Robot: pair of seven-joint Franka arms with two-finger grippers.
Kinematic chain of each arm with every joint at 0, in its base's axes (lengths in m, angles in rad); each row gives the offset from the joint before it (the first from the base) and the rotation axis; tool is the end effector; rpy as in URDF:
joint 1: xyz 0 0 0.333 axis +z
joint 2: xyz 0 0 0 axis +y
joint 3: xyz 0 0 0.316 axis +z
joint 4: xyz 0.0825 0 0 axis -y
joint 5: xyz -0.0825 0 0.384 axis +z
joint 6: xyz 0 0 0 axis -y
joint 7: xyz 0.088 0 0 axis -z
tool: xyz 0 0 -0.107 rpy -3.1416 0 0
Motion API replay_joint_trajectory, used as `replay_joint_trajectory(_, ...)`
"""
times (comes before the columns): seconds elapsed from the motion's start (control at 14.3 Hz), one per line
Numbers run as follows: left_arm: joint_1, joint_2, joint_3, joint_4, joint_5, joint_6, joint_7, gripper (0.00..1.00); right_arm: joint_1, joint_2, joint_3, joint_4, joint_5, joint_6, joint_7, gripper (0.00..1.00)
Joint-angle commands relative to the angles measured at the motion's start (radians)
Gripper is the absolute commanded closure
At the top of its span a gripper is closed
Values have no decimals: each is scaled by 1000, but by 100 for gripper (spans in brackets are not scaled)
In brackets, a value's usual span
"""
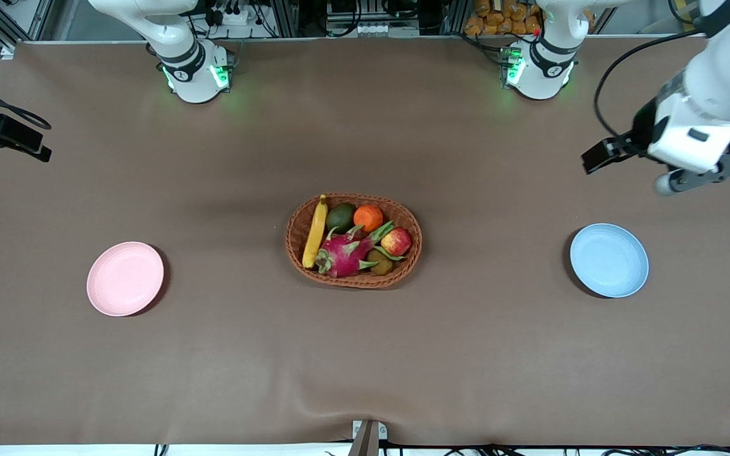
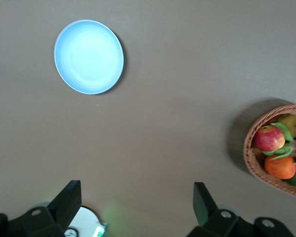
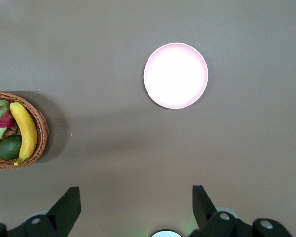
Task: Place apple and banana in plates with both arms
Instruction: 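Move the right gripper toward the banana while the left gripper approaches the basket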
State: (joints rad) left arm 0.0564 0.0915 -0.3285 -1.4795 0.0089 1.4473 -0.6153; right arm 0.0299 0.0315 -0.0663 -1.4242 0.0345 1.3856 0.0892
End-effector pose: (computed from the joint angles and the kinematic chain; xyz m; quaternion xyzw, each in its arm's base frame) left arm 0.5496 -0.1431 0.6081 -0.9835 -0.1705 0.0580 0.0162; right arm 0.5445 -0.0149 0.6595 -0.9974 0.0602 0.0354 0.0151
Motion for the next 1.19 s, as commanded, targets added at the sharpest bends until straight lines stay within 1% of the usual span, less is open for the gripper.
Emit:
replay_joint_trajectory(0.0,-58,34,-14,8,14,25,-145,0,-2,-1,2,11,-1,-14,9,0)
replay_joint_trajectory(0.42,-142,80,-14,10,23,48,-340,0,13,10,5,11,10,-4,11,0)
replay_joint_trajectory(0.63,-173,102,-14,8,39,68,-406,0,70,31,5,10,-1,0,12,0)
replay_joint_trajectory(0.77,-194,123,-14,10,40,87,-446,0,78,45,5,10,5,3,12,0)
replay_joint_trajectory(0.84,-205,135,-14,10,40,97,-467,0,84,73,5,10,11,6,12,0)
replay_joint_trajectory(0.91,-211,145,-14,10,40,102,-481,0,93,123,8,10,19,7,1,0)
replay_joint_trajectory(0.98,-224,148,-14,8,45,108,-495,0,119,152,8,10,33,7,0,0)
replay_joint_trajectory(1.12,-236,157,-14,8,69,113,-527,0,204,186,5,8,10,13,0,0)
